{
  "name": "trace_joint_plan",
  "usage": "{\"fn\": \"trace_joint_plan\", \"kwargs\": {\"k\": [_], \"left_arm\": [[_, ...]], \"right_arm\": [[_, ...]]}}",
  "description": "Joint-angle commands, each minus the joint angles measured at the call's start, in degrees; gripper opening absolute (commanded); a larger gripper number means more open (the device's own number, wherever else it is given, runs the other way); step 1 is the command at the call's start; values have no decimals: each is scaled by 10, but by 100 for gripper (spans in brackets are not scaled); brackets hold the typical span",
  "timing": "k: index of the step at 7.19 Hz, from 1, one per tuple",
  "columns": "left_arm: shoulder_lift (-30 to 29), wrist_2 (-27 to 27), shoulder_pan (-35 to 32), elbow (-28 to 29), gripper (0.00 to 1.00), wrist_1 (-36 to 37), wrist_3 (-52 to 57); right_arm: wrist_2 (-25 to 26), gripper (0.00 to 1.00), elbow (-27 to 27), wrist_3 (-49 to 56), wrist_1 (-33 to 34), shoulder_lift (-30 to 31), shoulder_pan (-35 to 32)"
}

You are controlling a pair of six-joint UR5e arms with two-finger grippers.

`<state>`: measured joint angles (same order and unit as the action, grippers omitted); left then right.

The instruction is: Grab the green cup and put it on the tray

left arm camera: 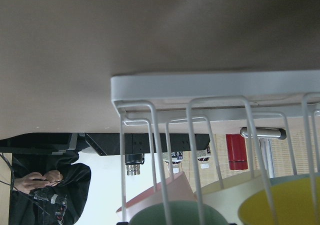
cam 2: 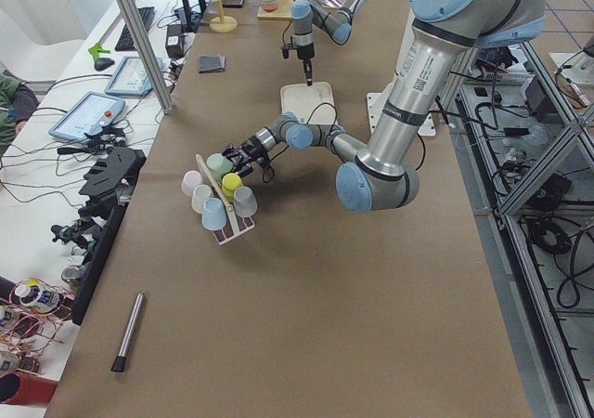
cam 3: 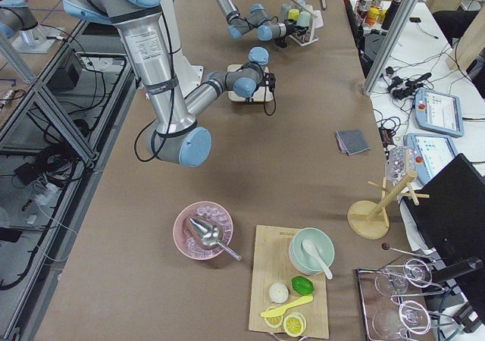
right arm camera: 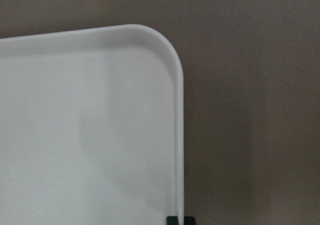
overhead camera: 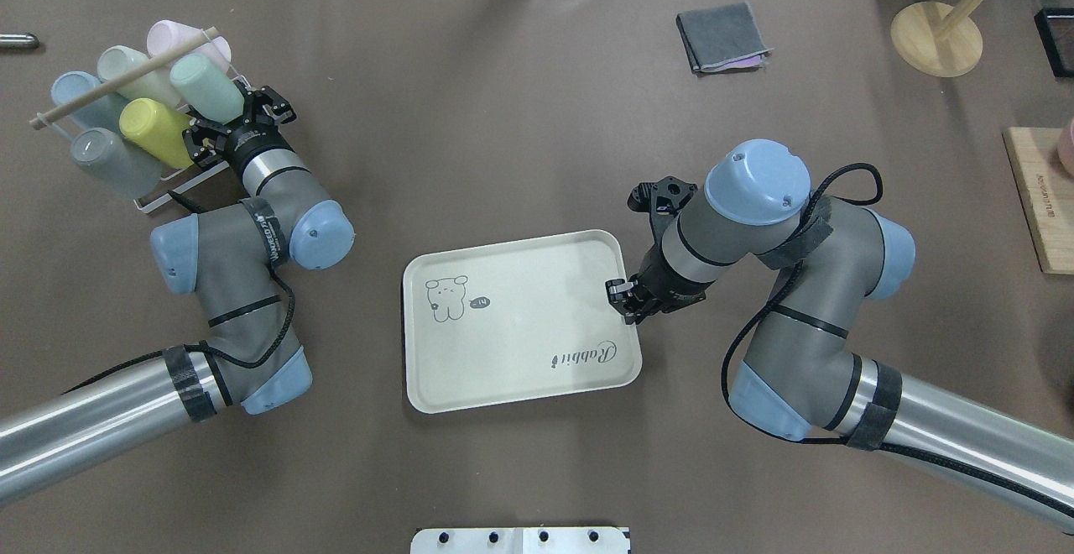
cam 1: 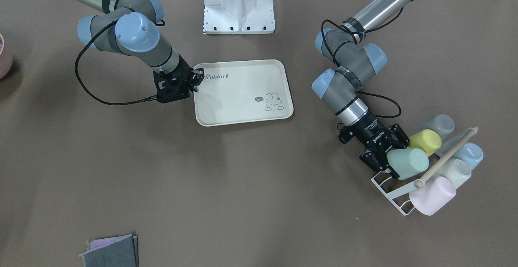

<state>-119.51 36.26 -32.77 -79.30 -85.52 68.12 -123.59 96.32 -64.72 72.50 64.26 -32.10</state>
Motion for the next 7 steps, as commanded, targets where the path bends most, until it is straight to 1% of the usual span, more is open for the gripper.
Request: {"fn": "trace_joint_plan", "kwargs": {"k": [1, 2, 3, 4, 5, 7], "left_arm": [[11, -7, -2, -29, 52, 2, 18], [11, -9, -2, -35, 51, 4, 28], [16, -9, -4, -50, 51, 4, 38], [27, -9, -4, -71, 51, 4, 46], [37, -9, -5, -94, 51, 5, 64], [49, -9, -15, -152, 51, 10, 107]], "right_arm": [[0, 0, -9, -15, 0, 1, 4], [-6, 0, -2, -15, 0, 9, -4], [-1, 0, -9, -16, 1, 11, -5], [0, 65, -24, -15, 1, 11, -6], [0, 99, -23, -16, 1, 9, -15], [-1, 100, -23, -52, 5, 5, -28]]}}
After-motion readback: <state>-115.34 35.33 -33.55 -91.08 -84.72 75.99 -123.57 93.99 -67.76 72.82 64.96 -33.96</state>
